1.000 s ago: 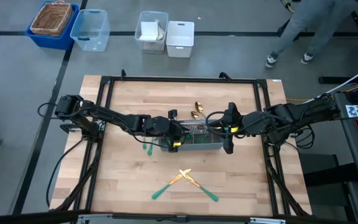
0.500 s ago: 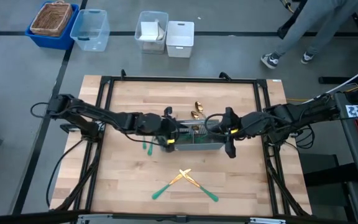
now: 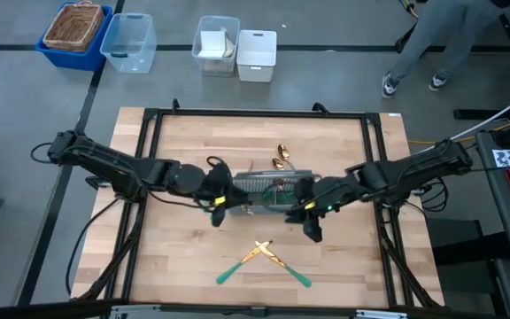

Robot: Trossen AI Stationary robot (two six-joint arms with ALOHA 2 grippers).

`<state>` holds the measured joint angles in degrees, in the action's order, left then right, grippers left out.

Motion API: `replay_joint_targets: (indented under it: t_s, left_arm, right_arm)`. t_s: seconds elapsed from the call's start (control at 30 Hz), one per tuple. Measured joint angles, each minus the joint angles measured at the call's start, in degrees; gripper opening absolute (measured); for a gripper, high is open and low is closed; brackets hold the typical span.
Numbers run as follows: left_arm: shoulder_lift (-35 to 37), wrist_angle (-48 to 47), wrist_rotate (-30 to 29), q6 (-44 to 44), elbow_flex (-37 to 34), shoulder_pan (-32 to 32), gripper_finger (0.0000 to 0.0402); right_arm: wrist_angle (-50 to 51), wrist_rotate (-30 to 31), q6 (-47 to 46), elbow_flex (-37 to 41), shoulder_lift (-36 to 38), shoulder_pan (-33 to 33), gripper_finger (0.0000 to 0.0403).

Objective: Sort silverware
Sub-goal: Put the green knife into the gray utensil holder

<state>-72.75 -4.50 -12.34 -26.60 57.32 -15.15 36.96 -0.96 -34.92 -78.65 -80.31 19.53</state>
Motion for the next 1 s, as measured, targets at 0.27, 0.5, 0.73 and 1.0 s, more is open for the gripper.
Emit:
replay_joint_targets:
  t_s: [0.27, 0.5, 0.73, 1.0]
  left_arm:
    - [-0.93, -7.71, 4.94, -9.2, 0.0, -10.69, 0.0086]
    - [-4.47, -12.27, 4.17, -9.63, -0.05, -18.16, 0.0086]
    - [-8.93, -14.53, 2.73, -9.67, -0.05, -19.82, 0.0086]
    - [-13.84, -13.92, 2.45, -7.98, -0.05, -18.45, 0.0086]
  right_arm:
    - [-0.53, -7.55, -5.73, 0.0, -8.45, 0.01, 0.0099]
    - [-1.96, -9.11, -14.01, 0.0, -15.7, 2.44, 0.0099]
    - [-6.65, -6.36, -18.3, -0.02, -22.28, 6.13, 0.0099]
    - [-8.14, 2.34, -20.79, 0.0, -28.2, 8.38, 0.0099]
